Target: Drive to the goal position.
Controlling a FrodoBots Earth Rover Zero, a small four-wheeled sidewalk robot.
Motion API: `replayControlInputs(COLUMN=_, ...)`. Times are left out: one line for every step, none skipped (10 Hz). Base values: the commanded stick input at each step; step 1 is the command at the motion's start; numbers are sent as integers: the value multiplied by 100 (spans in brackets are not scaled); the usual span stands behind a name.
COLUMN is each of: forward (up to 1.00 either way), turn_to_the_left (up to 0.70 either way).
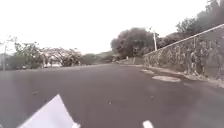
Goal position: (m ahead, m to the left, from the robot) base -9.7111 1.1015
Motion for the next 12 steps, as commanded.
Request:
replayControlInputs(forward=50, turn_to_the_left=0)
replayControlInputs(forward=50, turn_to_the_left=0)
replayControlInputs(forward=50, turn_to_the_left=0)
replayControlInputs(forward=50, turn_to_the_left=0)
replayControlInputs(forward=50, turn_to_the_left=0)
replayControlInputs(forward=50, turn_to_the_left=0)
replayControlInputs(forward=50, turn_to_the_left=0)
replayControlInputs(forward=50, turn_to_the_left=0)
replayControlInputs(forward=50, turn_to_the_left=0)
replayControlInputs(forward=50, turn_to_the_left=0)
replayControlInputs(forward=50, turn_to_the_left=0)
replayControlInputs(forward=50, turn_to_the_left=0)
